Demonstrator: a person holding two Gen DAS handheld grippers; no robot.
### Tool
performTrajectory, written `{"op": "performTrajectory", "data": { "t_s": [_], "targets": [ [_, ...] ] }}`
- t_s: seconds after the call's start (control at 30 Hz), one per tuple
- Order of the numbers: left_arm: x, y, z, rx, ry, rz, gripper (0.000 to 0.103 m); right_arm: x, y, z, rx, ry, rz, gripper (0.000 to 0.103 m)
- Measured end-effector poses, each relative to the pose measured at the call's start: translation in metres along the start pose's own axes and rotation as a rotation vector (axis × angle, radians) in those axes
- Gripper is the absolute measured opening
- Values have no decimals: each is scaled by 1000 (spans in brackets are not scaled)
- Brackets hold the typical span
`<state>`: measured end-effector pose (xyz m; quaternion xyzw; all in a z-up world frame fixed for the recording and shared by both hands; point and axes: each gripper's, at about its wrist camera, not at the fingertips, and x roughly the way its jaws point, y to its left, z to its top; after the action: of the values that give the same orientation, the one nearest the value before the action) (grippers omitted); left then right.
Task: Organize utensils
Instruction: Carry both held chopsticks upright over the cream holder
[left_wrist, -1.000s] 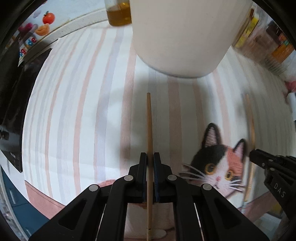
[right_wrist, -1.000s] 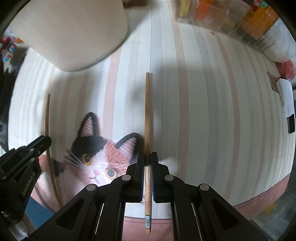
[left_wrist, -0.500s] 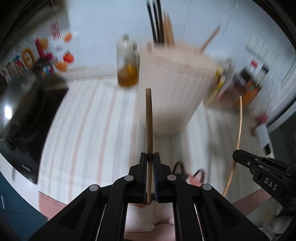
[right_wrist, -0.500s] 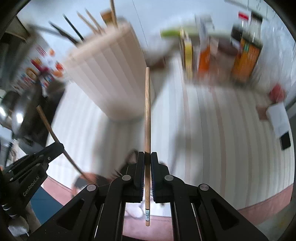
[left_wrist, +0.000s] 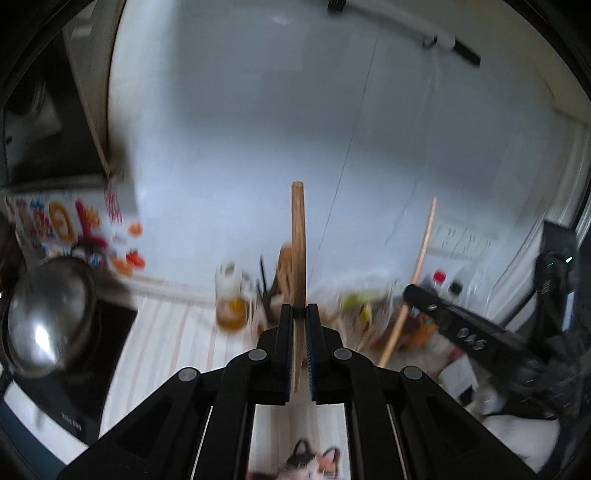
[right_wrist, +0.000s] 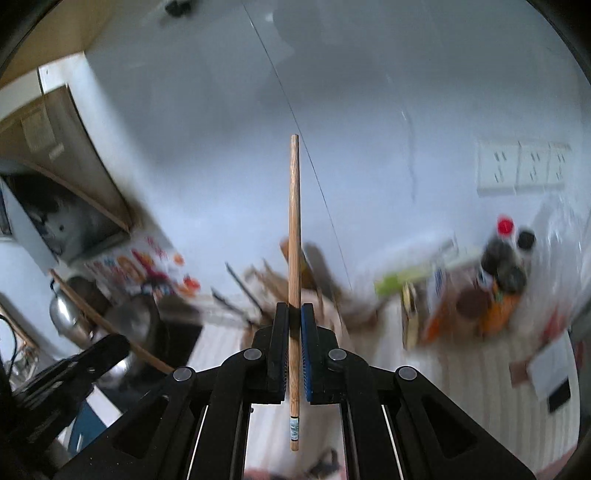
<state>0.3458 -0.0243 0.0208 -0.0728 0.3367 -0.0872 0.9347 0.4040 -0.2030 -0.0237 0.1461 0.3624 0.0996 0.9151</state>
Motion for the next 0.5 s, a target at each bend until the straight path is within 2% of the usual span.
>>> {"op": "performTrajectory", "data": {
  "t_s": [0.13, 0.23, 0.5],
  "targets": [
    [13, -4, 31, 22, -24, 28, 4, 21, 8, 30, -3, -42, 3, 6],
    [34, -5, 45, 26, -7, 45, 4, 40, 9, 39, 4, -50, 3, 6],
    [99, 3, 54, 7, 92, 63, 4, 95, -3, 42, 17, -73, -13, 6]
  ]
}}
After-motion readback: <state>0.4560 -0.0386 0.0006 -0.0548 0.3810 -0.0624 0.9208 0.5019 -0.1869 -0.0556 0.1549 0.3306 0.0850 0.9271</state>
